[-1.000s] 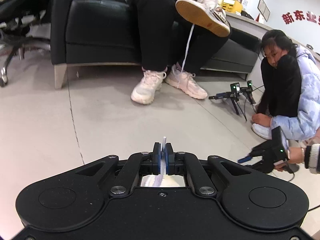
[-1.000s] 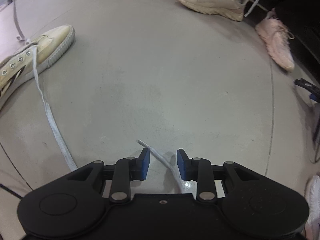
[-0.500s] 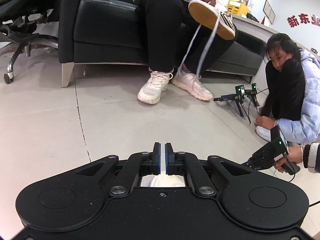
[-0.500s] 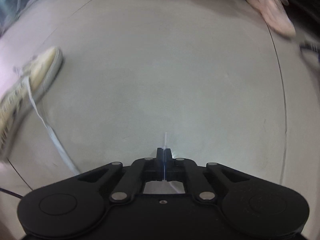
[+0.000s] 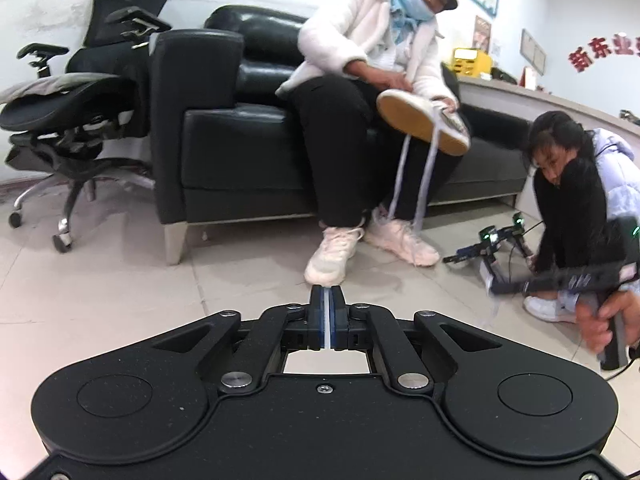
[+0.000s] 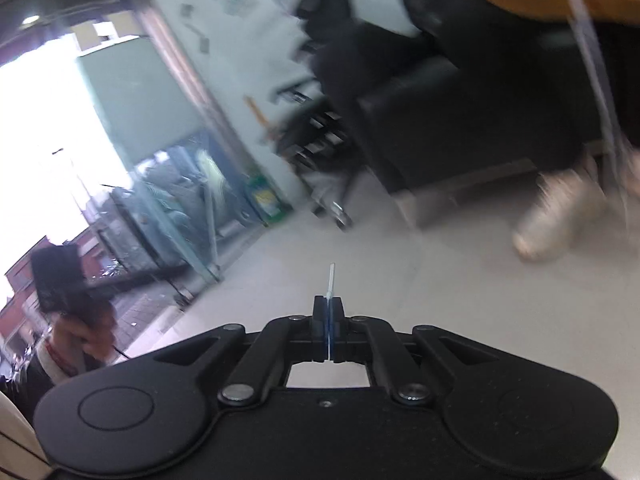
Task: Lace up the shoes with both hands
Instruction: 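Grasp the loose lace end on the floor with the right gripper and lift it, then regrasp the lace with the left gripper while the right gripper holds the other end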
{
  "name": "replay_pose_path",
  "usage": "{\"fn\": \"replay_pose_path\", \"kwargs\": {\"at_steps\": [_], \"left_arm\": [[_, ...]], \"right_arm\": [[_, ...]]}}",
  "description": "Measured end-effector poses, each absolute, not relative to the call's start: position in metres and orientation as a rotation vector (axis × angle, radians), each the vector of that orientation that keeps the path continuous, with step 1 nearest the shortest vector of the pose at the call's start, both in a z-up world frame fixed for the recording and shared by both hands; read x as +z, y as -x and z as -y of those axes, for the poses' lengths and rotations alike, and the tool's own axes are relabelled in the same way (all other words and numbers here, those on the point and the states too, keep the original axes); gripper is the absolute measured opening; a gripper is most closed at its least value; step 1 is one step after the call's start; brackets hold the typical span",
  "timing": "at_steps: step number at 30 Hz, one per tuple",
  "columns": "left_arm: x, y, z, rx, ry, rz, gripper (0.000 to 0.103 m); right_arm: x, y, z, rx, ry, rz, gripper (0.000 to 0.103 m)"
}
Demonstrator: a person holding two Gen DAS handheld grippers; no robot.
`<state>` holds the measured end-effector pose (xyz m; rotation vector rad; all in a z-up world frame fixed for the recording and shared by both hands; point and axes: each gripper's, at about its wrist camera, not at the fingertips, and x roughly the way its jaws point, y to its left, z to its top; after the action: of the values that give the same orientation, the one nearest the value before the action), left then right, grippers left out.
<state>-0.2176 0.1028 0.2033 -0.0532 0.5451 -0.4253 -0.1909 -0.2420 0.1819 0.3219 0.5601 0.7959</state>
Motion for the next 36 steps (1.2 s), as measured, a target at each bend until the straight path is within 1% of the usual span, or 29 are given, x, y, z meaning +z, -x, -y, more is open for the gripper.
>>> {"fn": "replay_pose_path", "kwargs": {"at_steps": [1, 4, 5, 6, 10, 12, 15, 18, 21, 26, 30, 34, 36], "left_arm": [[0.189, 0.211, -0.103, -0.428, 0.072, -0.598, 0.021], [0.153, 0.191, -0.104, -0.439, 0.118, -0.738, 0.026], [0.123, 0.171, -0.103, -0.430, 0.176, -0.854, 0.027], [0.102, 0.157, -0.103, -0.423, 0.222, -0.934, 0.027], [0.031, 0.104, -0.106, -0.323, 0.463, -1.211, 0.027], [0.006, 0.085, -0.109, -0.261, 0.585, -1.309, 0.027], [-0.020, 0.068, -0.110, -0.169, 0.685, -1.392, 0.027], [-0.041, 0.056, -0.109, -0.018, 0.757, -1.460, 0.028], [-0.050, 0.048, -0.109, 0.052, 0.804, -1.480, 0.028], [-0.050, 0.038, -0.103, 0.146, 0.841, -1.455, 0.029], [-0.053, 0.035, -0.097, 0.223, 0.822, -1.464, 0.029], [-0.046, 0.034, -0.092, 0.282, 0.800, -1.411, 0.030], [-0.042, 0.033, -0.086, 0.287, 0.748, -1.393, 0.028]], "right_arm": [[0.182, 0.189, 0.238, 0.803, -0.319, -0.557, 0.001], [0.166, 0.176, 0.223, 0.822, -0.329, -0.608, 0.001], [0.161, 0.173, 0.222, 0.823, -0.332, -0.626, 0.001], [0.152, 0.169, 0.219, 0.819, -0.338, -0.650, 0.001], [0.131, 0.164, 0.220, 0.809, -0.365, -0.717, 0.001], [0.121, 0.163, 0.222, 0.798, -0.382, -0.746, 0.001], [0.112, 0.162, 0.227, 0.793, -0.403, -0.767, 0.001], [0.108, 0.162, 0.232, 0.794, -0.415, -0.767, 0.001], [0.104, 0.162, 0.237, 0.794, -0.431, -0.761, 0.001], [0.104, 0.164, 0.244, 0.794, -0.449, -0.746, 0.001], [0.104, 0.167, 0.249, 0.803, -0.456, -0.734, 0.001], [0.100, 0.170, 0.253, 0.794, -0.470, -0.728, 0.001], [0.099, 0.170, 0.255, 0.797, -0.473, -0.731, 0.001]]}}
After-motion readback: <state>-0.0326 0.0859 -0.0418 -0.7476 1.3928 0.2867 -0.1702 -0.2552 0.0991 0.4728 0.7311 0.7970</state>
